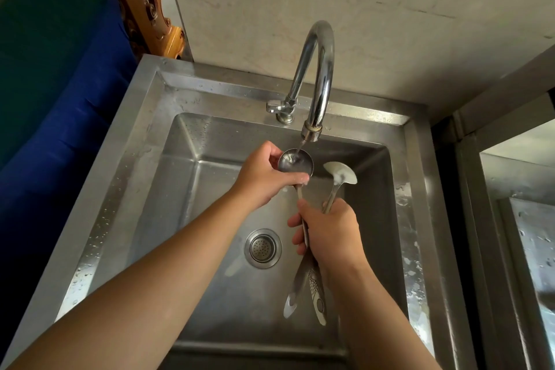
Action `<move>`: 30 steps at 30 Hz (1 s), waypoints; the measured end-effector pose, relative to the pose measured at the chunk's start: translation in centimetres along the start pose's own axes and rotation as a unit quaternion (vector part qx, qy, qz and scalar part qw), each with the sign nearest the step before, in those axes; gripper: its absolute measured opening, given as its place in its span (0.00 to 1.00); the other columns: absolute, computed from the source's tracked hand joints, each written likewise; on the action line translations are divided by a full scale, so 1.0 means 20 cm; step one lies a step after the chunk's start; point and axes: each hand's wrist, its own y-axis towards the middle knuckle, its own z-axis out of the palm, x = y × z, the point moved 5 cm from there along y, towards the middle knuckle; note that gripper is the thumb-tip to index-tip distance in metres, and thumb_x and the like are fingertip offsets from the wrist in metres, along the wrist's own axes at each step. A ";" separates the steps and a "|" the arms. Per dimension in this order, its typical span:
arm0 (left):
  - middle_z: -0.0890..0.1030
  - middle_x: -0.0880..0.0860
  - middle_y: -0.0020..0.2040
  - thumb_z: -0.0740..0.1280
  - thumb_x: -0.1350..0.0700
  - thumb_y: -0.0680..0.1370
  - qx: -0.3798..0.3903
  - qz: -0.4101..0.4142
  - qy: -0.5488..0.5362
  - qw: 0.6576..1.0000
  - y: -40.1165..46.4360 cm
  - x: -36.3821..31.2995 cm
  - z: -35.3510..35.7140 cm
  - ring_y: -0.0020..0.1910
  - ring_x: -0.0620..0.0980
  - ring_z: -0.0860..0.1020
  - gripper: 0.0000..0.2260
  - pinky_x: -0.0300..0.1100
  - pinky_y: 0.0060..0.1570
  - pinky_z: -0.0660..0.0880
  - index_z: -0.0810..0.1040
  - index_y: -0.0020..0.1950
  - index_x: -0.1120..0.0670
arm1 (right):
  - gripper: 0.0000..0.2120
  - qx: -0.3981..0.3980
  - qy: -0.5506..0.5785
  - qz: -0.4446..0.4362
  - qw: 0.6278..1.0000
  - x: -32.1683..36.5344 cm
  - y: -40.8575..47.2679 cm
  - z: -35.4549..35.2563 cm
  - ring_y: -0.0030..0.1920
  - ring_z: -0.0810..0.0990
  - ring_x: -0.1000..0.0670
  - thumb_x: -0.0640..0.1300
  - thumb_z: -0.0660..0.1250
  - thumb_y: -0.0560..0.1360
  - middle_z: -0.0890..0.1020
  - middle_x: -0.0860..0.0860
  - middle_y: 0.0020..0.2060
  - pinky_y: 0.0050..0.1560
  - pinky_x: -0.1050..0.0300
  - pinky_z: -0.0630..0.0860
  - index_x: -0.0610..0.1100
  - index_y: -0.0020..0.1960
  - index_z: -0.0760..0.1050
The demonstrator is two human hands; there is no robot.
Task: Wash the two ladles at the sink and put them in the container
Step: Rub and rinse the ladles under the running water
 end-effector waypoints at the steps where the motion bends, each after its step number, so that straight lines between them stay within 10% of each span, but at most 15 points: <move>1: 0.80 0.49 0.39 0.84 0.47 0.58 -0.015 -0.003 0.014 1.000 0.00 0.00 0.00 0.34 0.45 0.75 0.26 0.34 0.30 0.72 0.72 0.45 0.50 | 0.14 0.003 -0.003 -0.001 1.000 -0.01 0.00 0.01 0.16 0.73 0.54 0.42 0.66 0.81 0.79 0.51 0.20 0.19 0.63 0.71 0.29 0.51 0.78; 7: 0.73 0.47 0.31 0.80 0.39 0.62 -0.111 0.049 0.082 0.989 0.02 -0.05 -0.02 0.29 0.45 0.70 0.24 0.40 0.28 0.67 0.69 0.36 0.52 | 0.14 -0.007 -0.032 -0.018 0.999 -0.03 0.00 0.02 0.17 0.73 0.55 0.43 0.66 0.82 0.80 0.52 0.21 0.20 0.65 0.71 0.32 0.47 0.80; 15: 0.79 0.43 0.40 0.69 0.56 0.76 -0.083 0.103 0.085 0.988 0.04 -0.08 -0.07 0.39 0.38 0.76 0.02 0.32 0.37 0.68 0.77 0.46 0.49 | 0.17 -0.005 0.021 -0.014 1.000 0.01 0.06 -0.01 0.18 0.71 0.52 0.44 0.67 0.81 0.77 0.48 0.20 0.20 0.61 0.70 0.29 0.43 0.80; 30: 0.78 0.47 0.37 0.83 0.42 0.58 -0.078 0.043 0.097 0.991 0.05 -0.08 -0.06 0.33 0.44 0.75 0.25 0.39 0.30 0.67 0.70 0.40 0.49 | 0.16 0.000 -0.042 -0.039 0.998 -0.01 0.06 0.02 0.17 0.72 0.54 0.45 0.67 0.81 0.79 0.53 0.20 0.20 0.60 0.72 0.31 0.53 0.77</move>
